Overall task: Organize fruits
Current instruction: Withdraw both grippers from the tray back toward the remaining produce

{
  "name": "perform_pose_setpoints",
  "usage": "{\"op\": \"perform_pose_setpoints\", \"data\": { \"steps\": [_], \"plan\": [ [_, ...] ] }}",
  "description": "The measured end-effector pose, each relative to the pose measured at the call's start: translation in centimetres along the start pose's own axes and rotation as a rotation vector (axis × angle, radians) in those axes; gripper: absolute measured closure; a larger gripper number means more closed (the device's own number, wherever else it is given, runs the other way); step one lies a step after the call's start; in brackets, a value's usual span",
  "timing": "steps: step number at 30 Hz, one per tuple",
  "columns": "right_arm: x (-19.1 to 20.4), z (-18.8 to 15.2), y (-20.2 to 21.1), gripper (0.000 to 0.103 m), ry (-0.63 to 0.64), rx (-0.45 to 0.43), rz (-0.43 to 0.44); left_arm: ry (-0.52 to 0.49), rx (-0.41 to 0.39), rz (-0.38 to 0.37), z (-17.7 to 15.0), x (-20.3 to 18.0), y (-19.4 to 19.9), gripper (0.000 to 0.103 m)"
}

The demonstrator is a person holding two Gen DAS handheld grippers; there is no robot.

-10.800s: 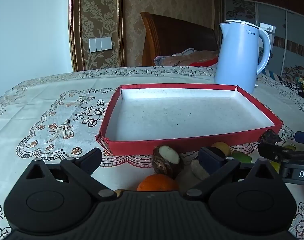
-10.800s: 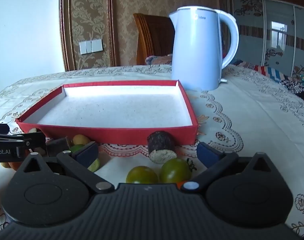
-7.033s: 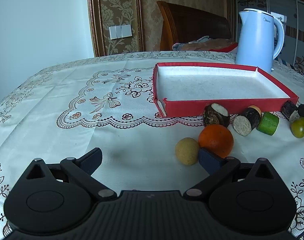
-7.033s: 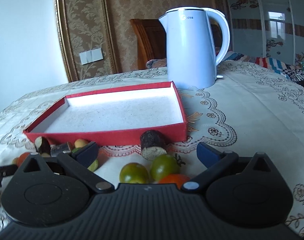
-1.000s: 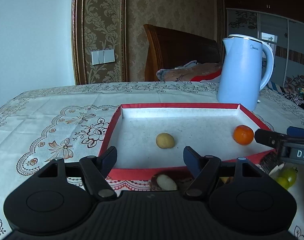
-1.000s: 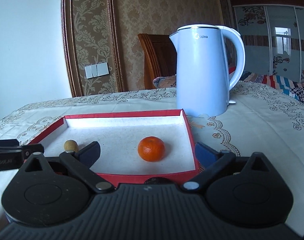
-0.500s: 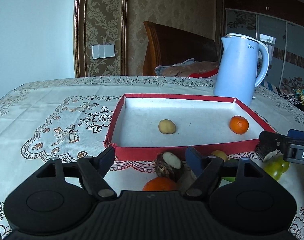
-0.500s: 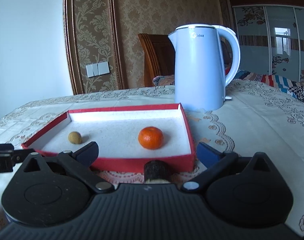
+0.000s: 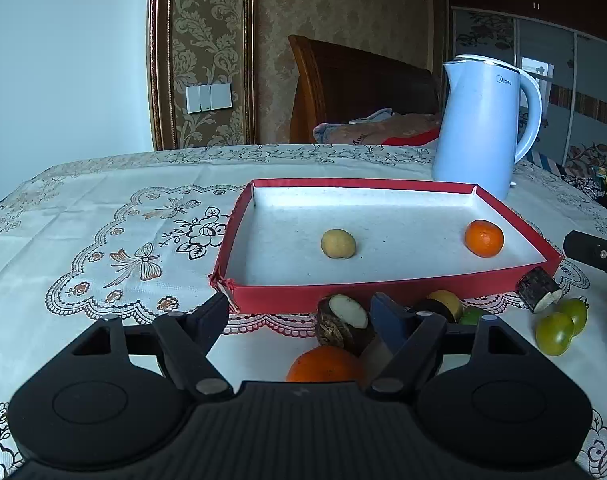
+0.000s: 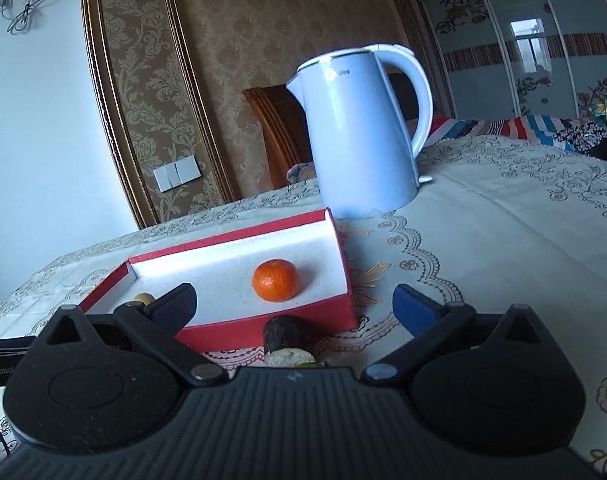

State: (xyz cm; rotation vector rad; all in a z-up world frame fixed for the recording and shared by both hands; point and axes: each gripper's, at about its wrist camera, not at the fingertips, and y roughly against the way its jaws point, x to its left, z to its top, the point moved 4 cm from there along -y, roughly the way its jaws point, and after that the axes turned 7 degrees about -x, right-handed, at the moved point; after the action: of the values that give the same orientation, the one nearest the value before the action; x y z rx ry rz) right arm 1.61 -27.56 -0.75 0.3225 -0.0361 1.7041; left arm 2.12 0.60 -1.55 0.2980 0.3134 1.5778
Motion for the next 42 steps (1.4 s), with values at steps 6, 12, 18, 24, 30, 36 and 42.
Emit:
{"op": "perform_pose_setpoints", "data": {
  "steps": [6,12,18,24,30,36,42],
  "plan": [
    [-0.2,0.1,0.4,0.000,0.006,-0.003,-0.026,0.013,0.006,-0.003,-0.3,0.4,0.3,0.025],
    [-0.3,-0.1,0.1,0.000,-0.002,0.022,-0.023,0.008,0.009,-0.002,-0.5,0.4,0.5,0.023],
    [0.1,-0.3,0.3,0.000,0.023,0.051,-0.011,0.003,0.013,-0.003,-0.7,0.5,0.7,0.023],
    [0.0,-0.7,0.9,0.000,0.025,0.095,0.009,0.001,0.029,-0.001,-1.1,0.6,0.9,0.023],
    [0.3,-1.2,2.2,0.000,0.054,0.115,0.034,-0.026,0.043,-0.009,-1.5,0.1,0.8,0.023],
    [1.1,-1.9,3.3,0.000,0.114,0.146,0.070,-0.035,0.051,-0.008,-1.7,-0.1,0.8,0.023],
    [3.2,-2.6,4.5,0.000,0.258,0.128,0.131,-0.032,0.061,-0.007,-1.7,0.0,0.7,0.023]
  ]
}}
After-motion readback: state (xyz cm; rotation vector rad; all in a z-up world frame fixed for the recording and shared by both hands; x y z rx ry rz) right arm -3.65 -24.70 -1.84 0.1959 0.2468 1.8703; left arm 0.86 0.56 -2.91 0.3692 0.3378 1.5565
